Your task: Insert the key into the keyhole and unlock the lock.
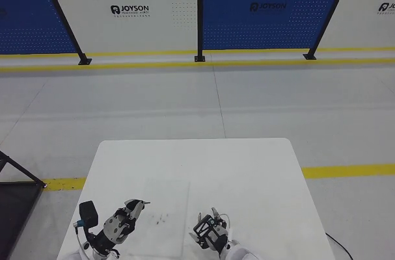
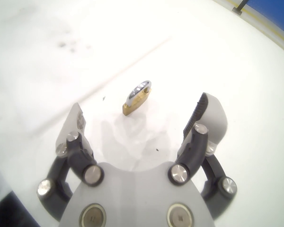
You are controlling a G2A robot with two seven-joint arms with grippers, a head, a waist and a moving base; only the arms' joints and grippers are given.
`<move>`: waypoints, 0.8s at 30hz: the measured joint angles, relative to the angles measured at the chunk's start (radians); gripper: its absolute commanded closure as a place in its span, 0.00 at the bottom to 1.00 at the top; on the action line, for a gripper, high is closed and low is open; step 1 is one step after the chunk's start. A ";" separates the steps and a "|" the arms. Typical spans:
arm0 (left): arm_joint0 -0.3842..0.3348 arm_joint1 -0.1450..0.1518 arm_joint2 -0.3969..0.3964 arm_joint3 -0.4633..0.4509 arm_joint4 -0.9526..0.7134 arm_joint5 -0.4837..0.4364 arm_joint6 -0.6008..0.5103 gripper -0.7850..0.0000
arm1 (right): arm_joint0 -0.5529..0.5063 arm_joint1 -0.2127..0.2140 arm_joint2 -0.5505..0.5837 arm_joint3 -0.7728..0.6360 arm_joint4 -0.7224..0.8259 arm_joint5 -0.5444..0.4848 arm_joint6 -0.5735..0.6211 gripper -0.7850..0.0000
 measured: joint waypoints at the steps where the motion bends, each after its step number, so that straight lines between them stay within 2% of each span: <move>1: 0.000 0.000 0.000 0.000 0.000 0.000 0.000 1.00 | 0.006 -0.004 -0.007 0.010 0.009 0.013 -0.010 0.00; 2: 0.000 0.000 0.000 0.000 0.000 0.000 0.000 1.00 | 0.011 -0.007 -0.012 0.019 0.016 0.024 -0.019 0.00; 3: 0.000 0.000 0.000 0.000 0.000 0.000 0.000 1.00 | 0.017 -0.010 -0.016 0.029 0.026 0.035 -0.028 0.05; 4: 0.000 0.000 0.000 0.000 0.000 0.000 0.000 1.00 | 0.021 -0.012 -0.018 0.036 0.033 0.039 -0.032 0.17; 7: 0.000 0.000 0.000 0.000 0.000 0.000 0.000 1.00 | 0.031 -0.016 -0.022 0.050 0.046 0.045 -0.036 0.43; 8: 0.000 0.000 0.000 0.000 0.000 0.000 0.000 1.00 | 0.033 -0.016 -0.024 0.054 0.047 0.046 -0.035 0.44; 9: 0.000 0.000 0.000 0.000 0.000 0.000 0.000 1.00 | 0.036 -0.017 -0.026 0.059 0.047 0.046 -0.031 0.36; 10: 0.000 0.000 0.000 0.000 0.000 0.000 0.000 1.00 | 0.039 -0.018 -0.028 0.062 0.049 0.045 -0.028 0.50; 11: 0.000 0.000 0.000 0.000 0.000 0.000 0.000 1.00 | 0.041 -0.019 -0.029 0.065 0.051 0.045 -0.025 0.56; 13: 0.000 0.000 0.000 0.000 0.000 0.000 0.000 1.00 | 0.047 -0.021 -0.032 0.071 0.056 0.045 -0.024 0.63; 15: 0.000 0.000 0.000 0.000 0.000 0.000 0.000 1.00 | 0.051 -0.023 -0.035 0.077 0.061 0.042 -0.024 0.76; 17: 0.000 0.000 0.000 0.000 0.000 0.000 0.000 1.00 | 0.054 -0.024 -0.037 0.080 0.064 0.040 -0.027 0.82; 20: 0.000 0.000 0.000 0.000 0.000 0.000 0.000 1.00 | 0.057 -0.025 -0.038 0.085 0.068 0.038 -0.029 1.00; 24: 0.000 0.000 0.000 0.000 0.000 0.000 0.000 1.00 | 0.058 -0.025 -0.038 0.086 0.076 0.029 -0.029 1.00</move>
